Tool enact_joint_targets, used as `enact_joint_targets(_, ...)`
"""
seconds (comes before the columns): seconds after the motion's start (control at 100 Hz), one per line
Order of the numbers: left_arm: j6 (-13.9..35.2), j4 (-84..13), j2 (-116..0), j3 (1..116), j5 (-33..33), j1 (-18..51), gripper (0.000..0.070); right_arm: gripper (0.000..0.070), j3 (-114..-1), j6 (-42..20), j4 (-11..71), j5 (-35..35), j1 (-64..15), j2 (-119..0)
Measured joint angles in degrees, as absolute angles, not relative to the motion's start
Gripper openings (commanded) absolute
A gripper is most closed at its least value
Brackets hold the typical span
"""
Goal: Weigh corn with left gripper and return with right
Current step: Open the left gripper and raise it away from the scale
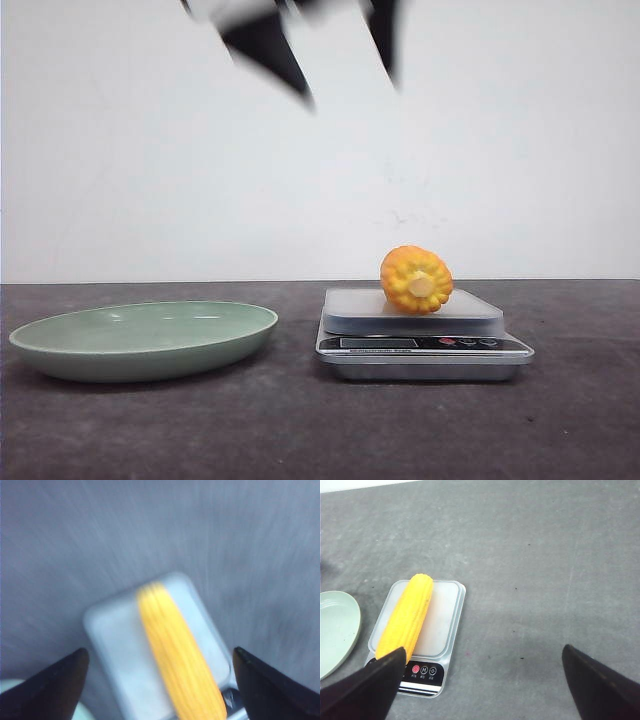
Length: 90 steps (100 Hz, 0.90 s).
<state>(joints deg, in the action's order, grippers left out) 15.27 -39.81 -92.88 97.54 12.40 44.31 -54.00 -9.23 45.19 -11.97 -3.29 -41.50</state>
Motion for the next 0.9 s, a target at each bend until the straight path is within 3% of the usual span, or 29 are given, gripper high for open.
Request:
enact_joint_targets(0.26,12.16,-47.4,-67.22,97.8,19.77,36.99,0.0462,0.0631,-54.0,-9.19,45.12,-11.99,-7.31,-41.58)
enact_joint_targets(0.5,11.81,-64.29,-47.59,97.91,30.79,35.31,0.0463,0.0631,-54.0,-9.85,39.79,-14.79,-10.94,-42.28)
enact_joint_targets(0.71,18.65,-81.1,-36.47,96.77,33.06,35.31,0.047,0.0631,-54.0,-10.94,36.58,-14.94,-16.14,-47.64)
enact_joint_targets(0.9,24.77,-81.47,-26.41,92.38,30.5,34.96,0.0467,0.0631,-54.0,-11.86,31.88,-14.06,-21.61,-55.31)
